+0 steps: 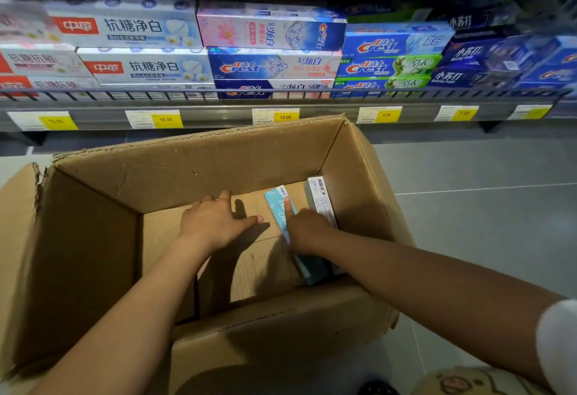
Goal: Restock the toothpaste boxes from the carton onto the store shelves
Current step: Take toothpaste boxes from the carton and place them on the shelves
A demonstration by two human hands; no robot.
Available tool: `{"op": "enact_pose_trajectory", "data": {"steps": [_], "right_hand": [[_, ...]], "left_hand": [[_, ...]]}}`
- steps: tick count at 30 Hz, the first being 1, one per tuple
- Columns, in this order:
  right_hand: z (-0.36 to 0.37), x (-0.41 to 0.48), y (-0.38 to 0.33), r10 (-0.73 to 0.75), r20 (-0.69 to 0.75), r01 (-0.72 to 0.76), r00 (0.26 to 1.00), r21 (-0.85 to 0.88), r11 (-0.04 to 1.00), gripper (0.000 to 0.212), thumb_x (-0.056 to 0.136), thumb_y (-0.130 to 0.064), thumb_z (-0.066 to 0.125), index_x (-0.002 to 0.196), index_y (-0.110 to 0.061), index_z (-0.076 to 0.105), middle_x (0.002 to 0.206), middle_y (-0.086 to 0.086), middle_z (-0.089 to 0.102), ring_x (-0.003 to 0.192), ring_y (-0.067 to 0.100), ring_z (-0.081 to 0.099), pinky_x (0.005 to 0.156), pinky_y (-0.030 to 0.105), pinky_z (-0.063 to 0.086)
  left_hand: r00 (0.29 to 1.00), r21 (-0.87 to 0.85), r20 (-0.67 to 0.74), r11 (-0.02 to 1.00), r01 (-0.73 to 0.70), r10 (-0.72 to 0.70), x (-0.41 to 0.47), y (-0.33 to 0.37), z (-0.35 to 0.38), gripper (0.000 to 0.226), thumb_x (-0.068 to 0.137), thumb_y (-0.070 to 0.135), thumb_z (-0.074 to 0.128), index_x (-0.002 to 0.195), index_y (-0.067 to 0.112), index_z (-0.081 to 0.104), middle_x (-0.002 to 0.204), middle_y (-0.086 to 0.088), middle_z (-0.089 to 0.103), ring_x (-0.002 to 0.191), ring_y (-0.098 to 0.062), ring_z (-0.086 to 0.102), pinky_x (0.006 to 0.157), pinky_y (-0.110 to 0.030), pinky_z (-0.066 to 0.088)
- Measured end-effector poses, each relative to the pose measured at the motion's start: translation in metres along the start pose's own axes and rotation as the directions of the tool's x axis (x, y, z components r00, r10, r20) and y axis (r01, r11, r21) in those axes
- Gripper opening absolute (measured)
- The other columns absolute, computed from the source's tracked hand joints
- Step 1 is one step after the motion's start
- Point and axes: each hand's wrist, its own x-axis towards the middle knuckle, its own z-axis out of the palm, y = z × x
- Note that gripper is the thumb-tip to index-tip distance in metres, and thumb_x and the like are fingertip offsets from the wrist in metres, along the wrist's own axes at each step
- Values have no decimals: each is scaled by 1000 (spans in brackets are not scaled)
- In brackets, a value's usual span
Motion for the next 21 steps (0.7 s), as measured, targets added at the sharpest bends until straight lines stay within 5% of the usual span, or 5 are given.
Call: {"op": "enact_pose_trajectory", "data": {"steps": [4,11,14,18,21], "right_hand": [[-6,-1,0,18,44,-31,999,318,948,94,92,-17,56,147,-17,-20,132,17,49,110,29,54,74,30,42],[-46,-11,-2,-84,317,-210,945,780,589,65,81,-3,63,139,-25,42,123,14,58,108,30,55,88,42,49],[-60,-22,-1,-274,383,-247,882,871,424,48,87,-5,57,131,-21,50,124,15,57,111,31,53,93,43,46],[-71,-33,10,-432,342,-273,835,938,214,39,90,-7,50,128,-16,54,111,8,61,100,22,58,84,35,49],[-69,-33,14,-470,330,-330,819,940,84,45,84,-11,53,130,-9,54,120,13,61,108,26,58,95,39,46]], "left_hand": [[1000,-15,-2,1000,-3,3,-1,0,0,92,69,82,48,139,23,37,135,-11,52,121,-32,49,93,-42,47],[997,-362,70,932,1,26,-7,-2,-8,98,66,77,59,138,15,38,134,-11,53,115,-29,53,90,-37,48],[988,-639,154,763,94,8,-10,-1,-13,95,65,78,57,136,17,47,133,-7,56,115,-26,56,95,-38,46],[950,-874,296,430,227,100,-16,3,-24,42,79,55,62,98,17,66,102,-9,71,88,-20,65,80,-33,52],[922,-928,354,179,326,158,-15,2,-30,30,81,31,69,102,12,64,100,-16,73,81,-22,72,72,-35,60]]}}
